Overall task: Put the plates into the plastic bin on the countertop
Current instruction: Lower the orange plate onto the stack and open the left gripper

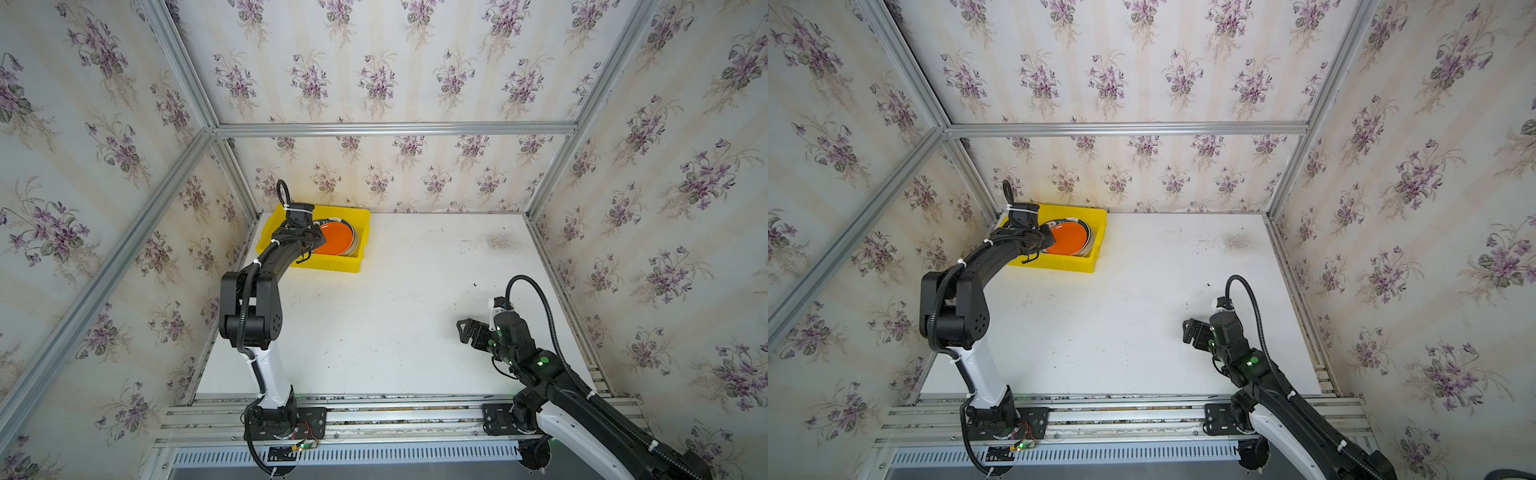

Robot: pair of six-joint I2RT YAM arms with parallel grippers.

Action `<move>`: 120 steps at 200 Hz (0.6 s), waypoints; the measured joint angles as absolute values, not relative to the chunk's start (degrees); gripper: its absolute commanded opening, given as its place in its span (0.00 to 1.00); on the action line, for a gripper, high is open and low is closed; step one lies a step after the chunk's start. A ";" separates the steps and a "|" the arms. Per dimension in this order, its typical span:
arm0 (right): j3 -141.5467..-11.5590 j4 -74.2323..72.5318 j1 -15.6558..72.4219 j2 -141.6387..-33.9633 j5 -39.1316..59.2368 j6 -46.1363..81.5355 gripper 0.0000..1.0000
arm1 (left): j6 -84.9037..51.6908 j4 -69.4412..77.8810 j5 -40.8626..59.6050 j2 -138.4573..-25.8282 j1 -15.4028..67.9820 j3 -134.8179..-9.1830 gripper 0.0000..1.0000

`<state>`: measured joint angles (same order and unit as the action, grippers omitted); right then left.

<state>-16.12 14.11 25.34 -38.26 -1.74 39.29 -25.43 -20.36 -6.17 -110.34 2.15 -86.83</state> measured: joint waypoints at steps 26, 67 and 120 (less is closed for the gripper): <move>-16.84 14.00 25.17 -38.15 -1.74 38.87 0.96 | -24.91 -20.88 -6.35 -109.78 2.28 -86.98 1.00; -16.91 14.61 24.97 -36.82 -2.37 38.70 0.95 | -24.53 -21.34 -7.55 -105.41 2.46 -84.60 1.00; -17.58 16.95 24.77 -33.17 -6.31 37.56 0.98 | -23.46 -13.28 -10.44 -90.08 4.01 -67.53 1.00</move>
